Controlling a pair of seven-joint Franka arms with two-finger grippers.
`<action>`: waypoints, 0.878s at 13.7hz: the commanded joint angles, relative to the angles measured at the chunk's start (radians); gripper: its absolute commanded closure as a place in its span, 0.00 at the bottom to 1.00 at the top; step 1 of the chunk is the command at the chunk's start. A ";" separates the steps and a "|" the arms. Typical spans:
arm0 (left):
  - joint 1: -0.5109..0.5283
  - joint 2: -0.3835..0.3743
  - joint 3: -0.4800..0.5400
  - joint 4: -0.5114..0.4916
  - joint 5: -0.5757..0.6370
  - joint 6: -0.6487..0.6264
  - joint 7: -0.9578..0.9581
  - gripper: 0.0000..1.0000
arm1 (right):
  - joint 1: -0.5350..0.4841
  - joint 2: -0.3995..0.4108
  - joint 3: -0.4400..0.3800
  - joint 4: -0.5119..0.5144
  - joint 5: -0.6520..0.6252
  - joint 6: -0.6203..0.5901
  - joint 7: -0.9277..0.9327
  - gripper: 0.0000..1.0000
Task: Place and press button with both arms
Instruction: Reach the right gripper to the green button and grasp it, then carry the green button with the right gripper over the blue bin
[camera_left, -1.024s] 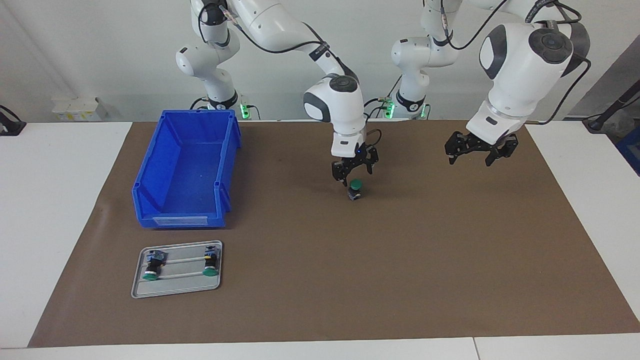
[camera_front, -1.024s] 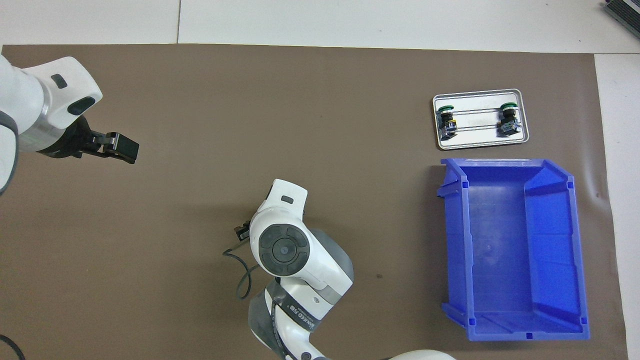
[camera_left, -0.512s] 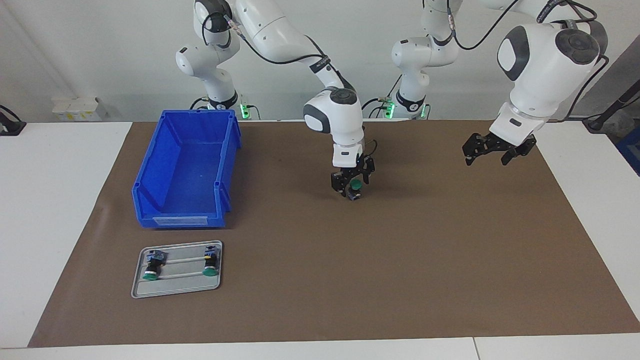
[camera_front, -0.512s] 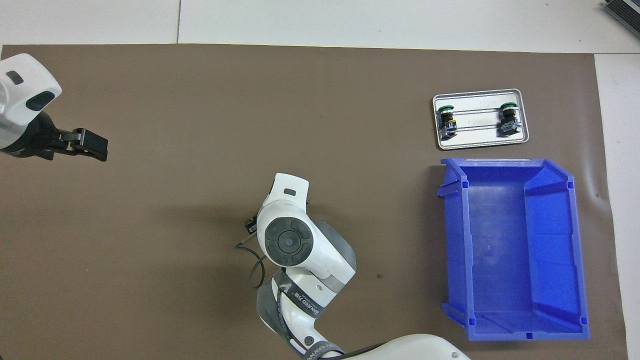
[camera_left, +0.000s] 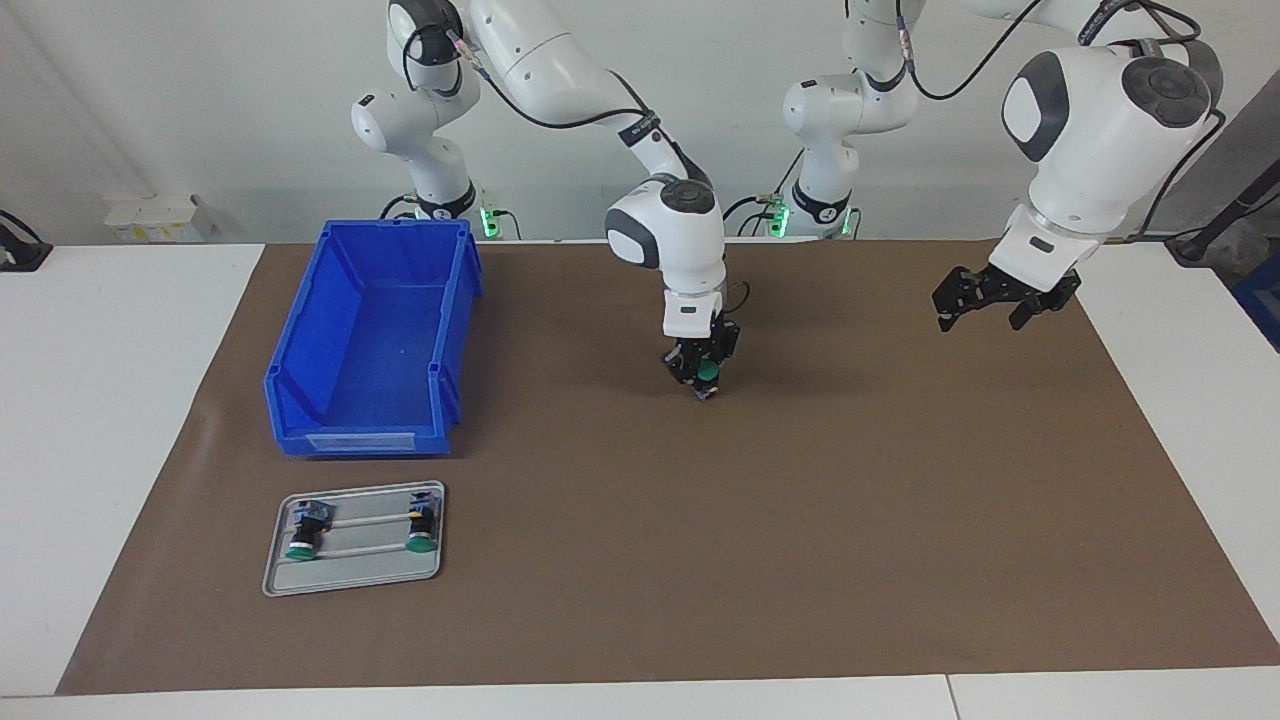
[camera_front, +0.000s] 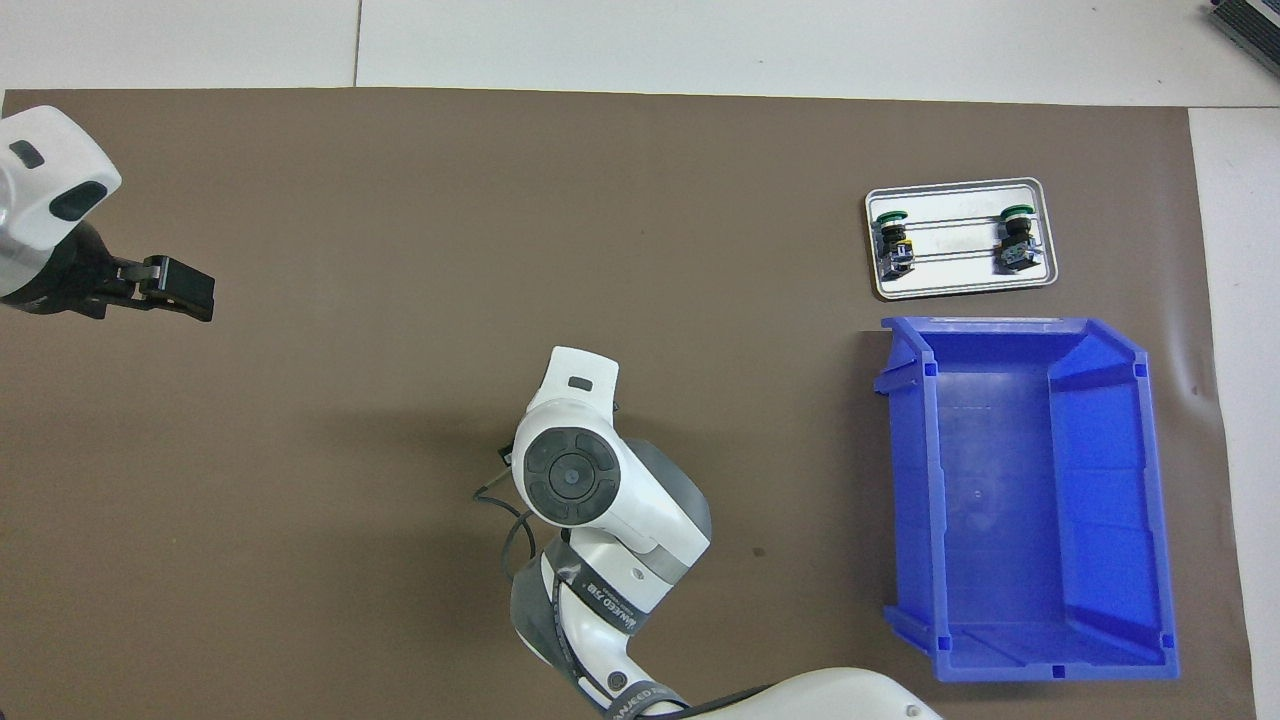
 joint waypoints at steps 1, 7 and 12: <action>0.008 -0.029 -0.002 -0.035 -0.012 0.023 0.012 0.00 | -0.033 -0.038 -0.011 0.036 0.006 -0.066 0.045 1.00; 0.008 -0.030 -0.002 -0.034 -0.012 0.021 0.012 0.00 | -0.302 -0.215 -0.019 0.022 -0.018 -0.136 0.070 1.00; 0.009 -0.030 -0.002 -0.034 -0.012 0.023 0.010 0.00 | -0.603 -0.374 -0.012 -0.045 0.006 -0.305 -0.299 1.00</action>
